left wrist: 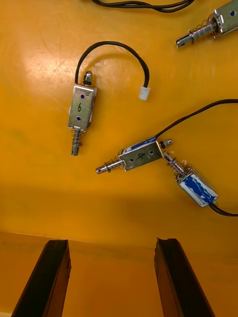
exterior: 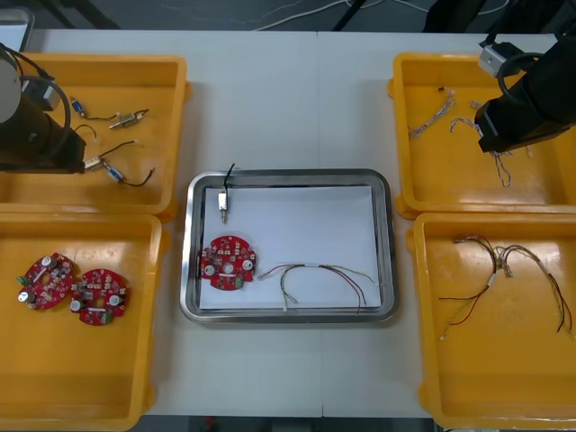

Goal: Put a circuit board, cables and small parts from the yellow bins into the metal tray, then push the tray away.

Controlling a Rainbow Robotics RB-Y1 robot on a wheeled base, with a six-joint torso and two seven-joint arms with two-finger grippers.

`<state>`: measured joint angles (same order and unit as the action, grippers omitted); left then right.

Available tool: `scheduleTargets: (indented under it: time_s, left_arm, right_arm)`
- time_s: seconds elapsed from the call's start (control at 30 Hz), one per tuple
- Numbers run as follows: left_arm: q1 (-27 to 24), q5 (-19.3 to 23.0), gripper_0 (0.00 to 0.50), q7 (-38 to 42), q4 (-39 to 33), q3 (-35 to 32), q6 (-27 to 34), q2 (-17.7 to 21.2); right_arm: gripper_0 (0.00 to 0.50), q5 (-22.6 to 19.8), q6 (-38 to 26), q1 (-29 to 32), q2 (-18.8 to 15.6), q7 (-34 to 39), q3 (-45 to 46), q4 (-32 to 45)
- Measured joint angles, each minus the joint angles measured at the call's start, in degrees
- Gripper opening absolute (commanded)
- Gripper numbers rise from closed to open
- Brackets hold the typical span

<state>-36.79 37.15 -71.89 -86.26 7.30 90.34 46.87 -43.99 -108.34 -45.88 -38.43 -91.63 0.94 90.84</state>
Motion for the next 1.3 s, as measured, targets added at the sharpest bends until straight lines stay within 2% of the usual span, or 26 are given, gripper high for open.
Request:
scheduleTargets:
  time_s: [0.33,0.63,1.03,1.13,1.3]
  left_arm:
    - [0.0,-0.5,0.5,-0.1,0.0,-0.8,-3.1,-1.3]
    - [0.0,-0.5,0.5,-1.4,0.0,-4.1,-3.3,-1.5]
    - [0.0,-0.1,0.5,-1.9,0.0,-6.8,-3.3,-1.6]
    - [0.0,1.7,0.5,-5.0,-0.1,-6.8,-3.3,-1.9]
    - [0.0,3.7,0.5,-14.8,-0.3,-6.8,-3.3,-3.7]
  right_arm:
    - [0.0,-1.0,-1.3,0.0,-0.1,-2.9,0.3,4.2]
    - [0.0,-1.7,-1.4,0.2,-0.1,-2.9,0.6,8.8]
    - [0.0,-2.4,-1.5,5.0,-0.1,-3.4,2.6,18.8]
    - [0.0,-2.5,-1.5,6.2,-0.1,-3.4,2.6,20.7]
    - [0.0,-2.5,-1.5,8.2,0.3,-3.4,2.6,24.0]
